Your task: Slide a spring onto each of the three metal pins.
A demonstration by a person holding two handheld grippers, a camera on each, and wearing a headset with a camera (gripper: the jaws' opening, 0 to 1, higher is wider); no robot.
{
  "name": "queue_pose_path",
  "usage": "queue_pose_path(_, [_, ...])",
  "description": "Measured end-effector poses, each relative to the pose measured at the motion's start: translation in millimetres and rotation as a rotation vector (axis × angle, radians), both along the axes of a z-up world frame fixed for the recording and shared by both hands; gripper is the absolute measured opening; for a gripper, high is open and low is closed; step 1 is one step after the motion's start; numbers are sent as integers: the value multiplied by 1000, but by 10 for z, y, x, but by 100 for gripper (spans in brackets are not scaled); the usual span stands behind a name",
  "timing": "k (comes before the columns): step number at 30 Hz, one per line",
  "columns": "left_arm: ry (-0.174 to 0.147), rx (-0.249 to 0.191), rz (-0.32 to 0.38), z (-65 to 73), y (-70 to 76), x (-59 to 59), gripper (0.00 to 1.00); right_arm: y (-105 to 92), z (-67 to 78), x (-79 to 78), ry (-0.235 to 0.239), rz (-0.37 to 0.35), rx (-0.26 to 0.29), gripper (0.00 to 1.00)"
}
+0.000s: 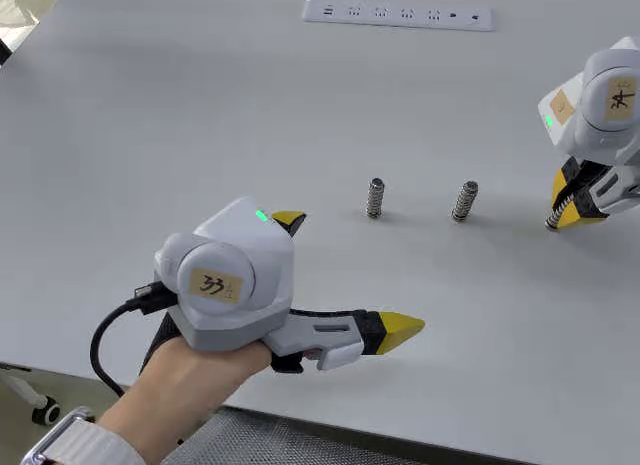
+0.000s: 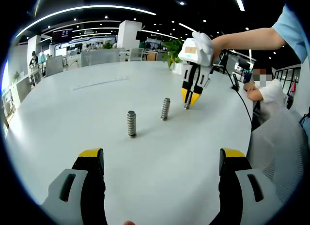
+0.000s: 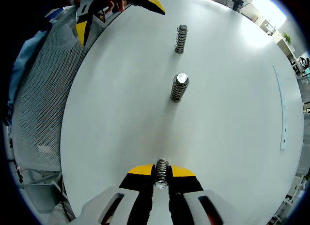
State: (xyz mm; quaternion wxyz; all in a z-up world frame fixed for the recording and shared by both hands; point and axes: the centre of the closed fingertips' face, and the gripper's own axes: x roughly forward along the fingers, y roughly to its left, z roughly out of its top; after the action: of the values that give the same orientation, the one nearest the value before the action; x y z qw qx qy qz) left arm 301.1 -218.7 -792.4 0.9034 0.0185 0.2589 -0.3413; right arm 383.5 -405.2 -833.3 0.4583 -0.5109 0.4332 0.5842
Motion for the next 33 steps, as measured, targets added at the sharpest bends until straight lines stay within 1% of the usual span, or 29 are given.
queue_pose_path(2, [0,-1,1,4,0,0,99,0,0,-6,1,-1,0,8])
queue_pose_path(6, [2,-1,-1,1,-4,-6,98,-13,-25,37,-2,1,-2,8])
queue_pose_path(11, [1,1,-2,1,-6,-8,98,-19,-24,14,-8,7,-6,8])
queue_pose_path(13, [1,0,-2,4,-8,-10,98,-40,-48,25,-15,11,-13,9])
queue_pose_path(16, [2,1,-2,0,-9,-14,98,-59,-80,16,-5,2,-13,17])
queue_pose_path(19, [3,0,-3,0,-14,-16,98,-54,-74,-13,-7,3,-7,23])
queue_pose_path(23, [2,0,-5,2,-23,-18,98,-42,-82,2,-9,-23,12,39])
queue_pose_path(29, [1,0,-6,4,-22,-21,98,7,-63,-35,5,-70,50,57])
queue_pose_path(31, [2,-2,-6,7,-24,-22,98,17,-62,-35,3,-74,59,61])
queue_pose_path(33, [0,0,-7,10,-26,-21,98,18,-61,-33,1,-88,64,67])
